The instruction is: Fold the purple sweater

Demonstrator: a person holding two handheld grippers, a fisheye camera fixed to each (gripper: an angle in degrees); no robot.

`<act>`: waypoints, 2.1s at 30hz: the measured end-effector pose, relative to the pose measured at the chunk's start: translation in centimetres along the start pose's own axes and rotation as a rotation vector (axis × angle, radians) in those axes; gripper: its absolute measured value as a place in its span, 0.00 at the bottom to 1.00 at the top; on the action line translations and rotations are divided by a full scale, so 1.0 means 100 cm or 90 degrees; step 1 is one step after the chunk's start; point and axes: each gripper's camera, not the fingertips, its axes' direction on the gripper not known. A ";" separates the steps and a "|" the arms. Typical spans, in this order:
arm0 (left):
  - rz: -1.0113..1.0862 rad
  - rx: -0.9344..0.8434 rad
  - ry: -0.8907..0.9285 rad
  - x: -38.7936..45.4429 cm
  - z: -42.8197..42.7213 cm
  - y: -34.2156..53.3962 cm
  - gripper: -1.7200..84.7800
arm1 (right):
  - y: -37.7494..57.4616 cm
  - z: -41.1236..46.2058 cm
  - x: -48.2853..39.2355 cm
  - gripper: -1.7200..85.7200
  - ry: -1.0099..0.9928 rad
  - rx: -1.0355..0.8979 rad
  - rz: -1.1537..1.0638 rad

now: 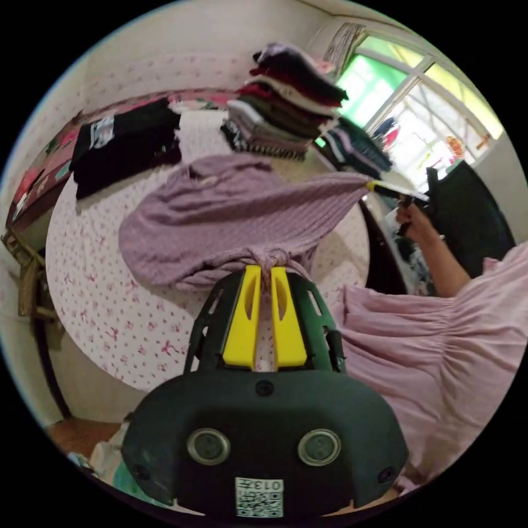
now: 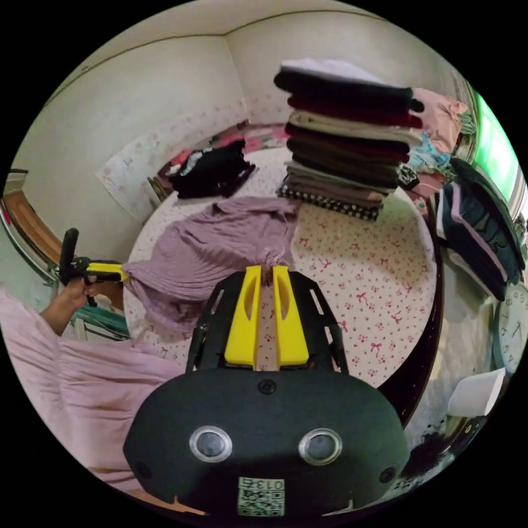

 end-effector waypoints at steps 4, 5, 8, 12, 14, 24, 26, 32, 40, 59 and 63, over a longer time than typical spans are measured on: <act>0.062 0.084 0.006 -0.037 -0.050 -0.044 0.06 | 0.020 -0.049 0.019 0.05 -0.020 0.066 0.050; 0.035 0.103 -0.025 -0.058 -0.047 -0.061 0.08 | 0.020 -0.047 0.022 0.05 -0.014 0.070 0.058; -0.141 0.100 -0.064 -0.123 -0.020 -0.088 0.11 | 0.015 -0.010 0.041 0.05 0.012 0.053 0.128; -0.208 0.103 -0.035 -0.147 -0.002 -0.067 0.12 | 0.013 0.057 0.049 0.06 0.057 -0.078 0.174; -0.199 0.039 -0.091 -0.144 0.017 -0.040 0.13 | 0.018 0.071 0.048 0.07 0.066 -0.105 0.174; -0.330 -0.003 0.076 -0.188 0.075 -0.016 0.18 | 0.025 0.075 -0.036 0.12 0.008 -0.061 -0.026; -0.333 -0.004 0.120 -0.201 0.079 -0.033 0.13 | 0.023 0.100 -0.074 0.13 -0.050 -0.103 -0.120; -0.272 -0.039 0.123 -0.215 0.054 -0.052 0.04 | 0.006 0.196 -0.133 0.09 -0.104 -0.269 -0.233; -0.116 0.000 0.164 -0.230 -0.064 -0.052 0.03 | -0.099 0.116 -0.104 0.04 -0.524 -0.133 -0.300; -0.156 -0.072 -0.019 -0.233 0.000 -0.056 0.18 | -0.051 0.124 0.052 0.13 0.017 -0.099 0.099; -0.164 -0.113 0.009 -0.230 0.023 -0.072 0.10 | -0.037 0.136 0.046 0.15 0.083 -0.163 0.015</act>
